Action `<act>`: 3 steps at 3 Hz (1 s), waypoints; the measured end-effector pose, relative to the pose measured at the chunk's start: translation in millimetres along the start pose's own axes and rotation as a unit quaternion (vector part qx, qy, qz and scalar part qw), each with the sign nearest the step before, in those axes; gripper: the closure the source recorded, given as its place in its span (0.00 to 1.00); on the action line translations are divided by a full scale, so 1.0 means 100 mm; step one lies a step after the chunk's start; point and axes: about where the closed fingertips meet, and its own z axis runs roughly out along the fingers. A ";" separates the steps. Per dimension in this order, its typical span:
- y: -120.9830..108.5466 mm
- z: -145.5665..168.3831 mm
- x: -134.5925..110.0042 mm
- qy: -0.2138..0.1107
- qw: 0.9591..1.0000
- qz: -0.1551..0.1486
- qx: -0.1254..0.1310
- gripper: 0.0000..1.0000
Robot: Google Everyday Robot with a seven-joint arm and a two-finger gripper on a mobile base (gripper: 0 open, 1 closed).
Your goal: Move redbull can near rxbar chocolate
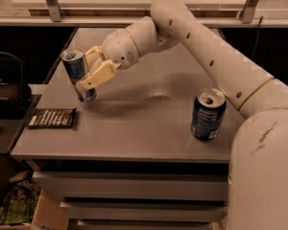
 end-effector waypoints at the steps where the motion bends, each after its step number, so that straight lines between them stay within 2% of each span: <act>1: 0.00 -0.02 0.07 -0.005 1.000 0.005 0.002 1.00; 3: 0.00 -0.06 0.19 -0.016 1.000 0.015 0.009 1.00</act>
Offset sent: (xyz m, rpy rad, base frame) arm 0.0112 -0.0206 -0.0184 0.0238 0.0373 -0.0443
